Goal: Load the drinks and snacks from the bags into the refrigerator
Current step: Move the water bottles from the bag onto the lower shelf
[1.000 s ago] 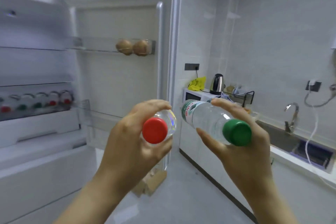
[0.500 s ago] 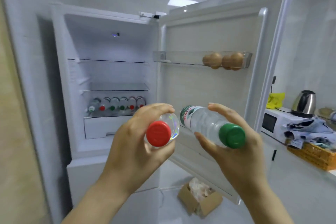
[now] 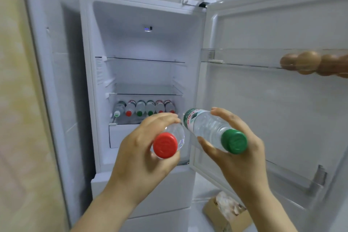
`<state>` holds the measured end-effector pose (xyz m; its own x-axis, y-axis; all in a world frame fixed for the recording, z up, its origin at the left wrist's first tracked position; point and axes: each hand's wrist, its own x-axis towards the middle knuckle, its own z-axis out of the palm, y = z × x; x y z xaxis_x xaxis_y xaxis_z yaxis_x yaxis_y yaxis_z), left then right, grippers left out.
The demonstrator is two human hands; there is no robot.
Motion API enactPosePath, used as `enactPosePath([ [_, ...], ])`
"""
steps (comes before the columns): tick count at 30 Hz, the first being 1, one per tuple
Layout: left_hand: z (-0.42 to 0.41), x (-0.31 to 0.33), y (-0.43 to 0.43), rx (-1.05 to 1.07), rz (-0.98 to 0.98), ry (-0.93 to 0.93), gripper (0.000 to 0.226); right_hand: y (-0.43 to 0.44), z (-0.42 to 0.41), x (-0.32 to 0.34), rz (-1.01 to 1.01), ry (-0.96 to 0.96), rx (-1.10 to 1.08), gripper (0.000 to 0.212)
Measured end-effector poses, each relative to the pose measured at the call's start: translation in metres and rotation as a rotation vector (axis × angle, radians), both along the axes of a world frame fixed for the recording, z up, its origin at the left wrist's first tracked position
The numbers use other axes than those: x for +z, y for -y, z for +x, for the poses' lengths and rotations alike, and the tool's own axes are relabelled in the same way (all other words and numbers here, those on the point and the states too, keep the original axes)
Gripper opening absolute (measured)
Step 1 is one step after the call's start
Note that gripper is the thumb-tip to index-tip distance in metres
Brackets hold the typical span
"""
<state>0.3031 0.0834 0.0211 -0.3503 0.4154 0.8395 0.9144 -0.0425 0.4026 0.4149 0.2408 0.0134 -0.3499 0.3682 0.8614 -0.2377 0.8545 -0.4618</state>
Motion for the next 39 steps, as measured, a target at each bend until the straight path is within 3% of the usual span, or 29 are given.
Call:
enactPosePath([
  [23, -0.149, -0.030, -0.099, 0.226, -0.061, 0.020, 0.052, -0.121, -0.191, -0.044, -0.178, 0.014, 0.282, 0.050],
  [39, -0.322, -0.056, -0.149, 0.068, -0.105, -0.006, 0.050, -0.145, -0.332, -0.061, -0.174, 0.090, 0.174, 0.048],
])
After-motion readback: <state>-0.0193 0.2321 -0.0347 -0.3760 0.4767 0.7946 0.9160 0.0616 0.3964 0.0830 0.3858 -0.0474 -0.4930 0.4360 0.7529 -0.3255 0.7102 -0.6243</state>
